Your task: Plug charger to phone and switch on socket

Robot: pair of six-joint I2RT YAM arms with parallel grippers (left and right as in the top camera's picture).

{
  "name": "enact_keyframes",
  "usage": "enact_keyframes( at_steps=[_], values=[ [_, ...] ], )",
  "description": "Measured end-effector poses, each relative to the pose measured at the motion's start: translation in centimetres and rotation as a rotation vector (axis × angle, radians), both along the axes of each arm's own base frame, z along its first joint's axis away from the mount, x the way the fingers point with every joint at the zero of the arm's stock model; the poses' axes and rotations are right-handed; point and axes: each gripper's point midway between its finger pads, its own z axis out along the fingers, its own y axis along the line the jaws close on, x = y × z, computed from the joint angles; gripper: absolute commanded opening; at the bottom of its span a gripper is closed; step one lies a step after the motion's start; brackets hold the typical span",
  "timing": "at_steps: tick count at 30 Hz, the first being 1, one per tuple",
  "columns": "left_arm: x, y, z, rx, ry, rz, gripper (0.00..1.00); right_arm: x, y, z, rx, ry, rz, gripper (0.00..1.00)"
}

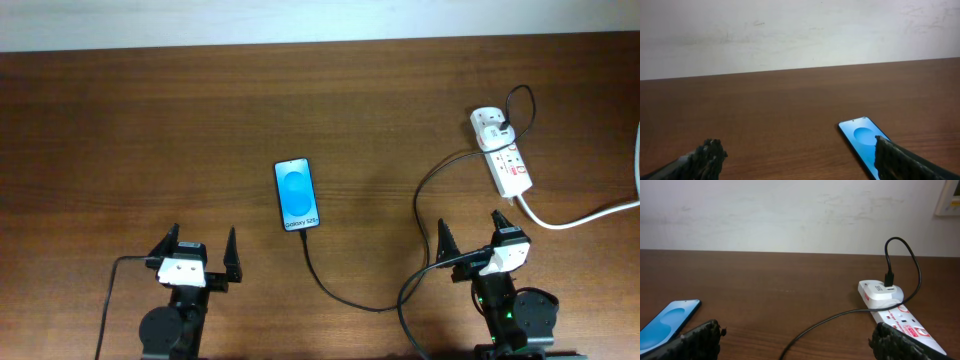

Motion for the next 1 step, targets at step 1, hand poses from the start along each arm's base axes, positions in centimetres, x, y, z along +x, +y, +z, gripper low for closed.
enact_keyframes(
  at_steps=[1],
  values=[
    [0.00,0.00,0.00,0.000,0.000,0.000,0.98,0.00,0.01,0.00,0.000,0.000,0.000,0.98]
  ],
)
